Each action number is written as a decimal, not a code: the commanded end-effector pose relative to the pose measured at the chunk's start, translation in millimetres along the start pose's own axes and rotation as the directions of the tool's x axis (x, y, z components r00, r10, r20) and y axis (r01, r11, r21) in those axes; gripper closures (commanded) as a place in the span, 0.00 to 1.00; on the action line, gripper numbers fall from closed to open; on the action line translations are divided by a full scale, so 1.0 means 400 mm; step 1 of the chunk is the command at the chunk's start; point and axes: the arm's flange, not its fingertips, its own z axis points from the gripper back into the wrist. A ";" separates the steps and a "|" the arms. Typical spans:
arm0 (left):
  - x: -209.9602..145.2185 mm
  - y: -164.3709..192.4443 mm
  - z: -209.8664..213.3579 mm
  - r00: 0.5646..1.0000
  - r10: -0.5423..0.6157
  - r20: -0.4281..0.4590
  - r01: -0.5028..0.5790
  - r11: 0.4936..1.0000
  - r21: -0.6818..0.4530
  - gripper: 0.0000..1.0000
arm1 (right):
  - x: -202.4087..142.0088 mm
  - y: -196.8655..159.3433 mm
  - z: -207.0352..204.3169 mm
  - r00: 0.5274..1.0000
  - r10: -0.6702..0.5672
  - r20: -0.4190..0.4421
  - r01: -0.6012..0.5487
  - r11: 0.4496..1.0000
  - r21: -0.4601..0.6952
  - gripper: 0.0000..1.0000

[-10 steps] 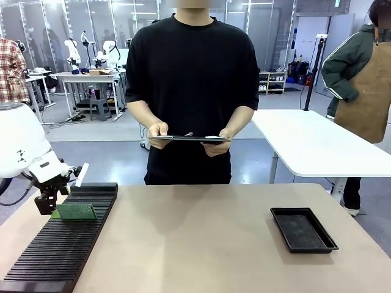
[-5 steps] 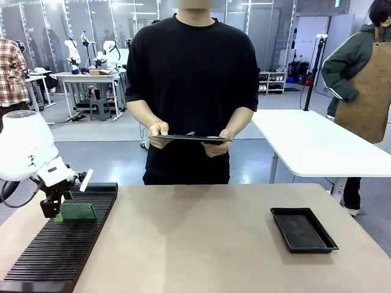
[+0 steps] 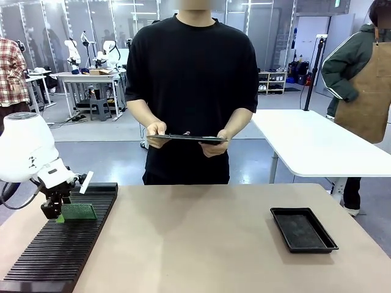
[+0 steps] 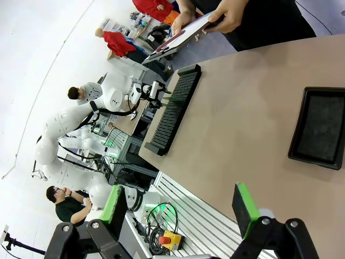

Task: Inspect the PCB.
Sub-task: Pick up the Blank PCB and present it to the human.

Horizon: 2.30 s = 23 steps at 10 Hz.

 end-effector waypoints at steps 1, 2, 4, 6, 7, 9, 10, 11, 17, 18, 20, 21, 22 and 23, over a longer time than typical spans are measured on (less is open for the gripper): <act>-0.007 0.006 -0.006 1.000 -0.004 -0.012 0.004 1.000 -0.014 1.00 | 0.004 -0.002 0.002 1.000 0.020 0.008 -0.020 1.000 0.012 0.00; -0.010 0.005 -0.006 1.000 0.000 -0.012 0.000 1.000 -0.014 0.80 | 0.004 -0.002 0.002 1.000 0.020 0.008 -0.020 1.000 0.012 0.00; -0.012 0.002 -0.005 1.000 -0.001 -0.017 0.001 1.000 -0.017 1.00 | 0.004 -0.002 0.002 1.000 0.020 0.008 -0.020 1.000 0.012 0.00; -0.012 -0.001 0.006 1.000 -0.003 -0.014 0.003 1.000 -0.016 1.00 | 0.004 -0.002 0.002 1.000 0.020 0.008 -0.020 1.000 0.012 0.00; -0.014 -0.004 0.022 1.000 -0.003 -0.028 0.003 1.000 -0.009 1.00 | 0.004 -0.002 0.002 1.000 0.020 0.008 -0.020 1.000 0.012 0.00; -0.023 -0.014 0.109 0.999 0.018 0.034 -0.019 1.000 0.023 1.00 | 0.004 -0.002 0.002 1.000 0.020 0.008 -0.020 1.000 0.012 0.00; -0.027 -0.023 0.159 0.999 0.038 0.039 -0.039 0.999 0.032 1.00 | 0.004 -0.002 0.002 1.000 0.020 0.008 -0.020 1.000 0.012 0.00; -0.033 -0.033 0.212 0.993 0.060 0.104 -0.064 0.998 0.029 1.00 | 0.004 -0.002 0.002 1.000 0.020 0.008 -0.020 1.000 0.012 0.00; -0.060 -0.030 0.234 0.523 0.655 0.545 -0.430 0.755 -0.495 1.00 | 0.004 -0.002 0.002 1.000 0.020 0.008 -0.020 1.000 0.012 0.00; -0.059 -0.033 0.213 0.453 0.694 0.559 -0.450 0.720 -0.529 1.00 | 0.004 -0.002 0.002 1.000 0.020 0.008 -0.020 1.000 0.012 0.00; -0.066 -0.057 0.220 0.586 0.608 0.536 -0.386 0.790 -0.476 1.00 | 0.004 -0.002 0.002 1.000 0.020 0.008 -0.020 1.000 0.012 0.00; -0.066 -0.057 0.220 0.586 0.608 0.536 -0.386 0.790 -0.476 1.00 | 0.004 -0.002 0.002 1.000 0.020 0.008 -0.020 1.000 0.012 0.00; -0.066 -0.057 0.220 0.586 0.608 0.536 -0.386 0.790 -0.476 1.00 | 0.004 -0.002 0.002 1.000 0.020 0.008 -0.020 1.000 0.012 0.00; -0.066 -0.057 0.220 0.586 0.608 0.536 -0.386 0.790 -0.476 1.00 | 0.004 -0.002 0.002 1.000 0.020 0.008 -0.020 1.000 0.012 0.00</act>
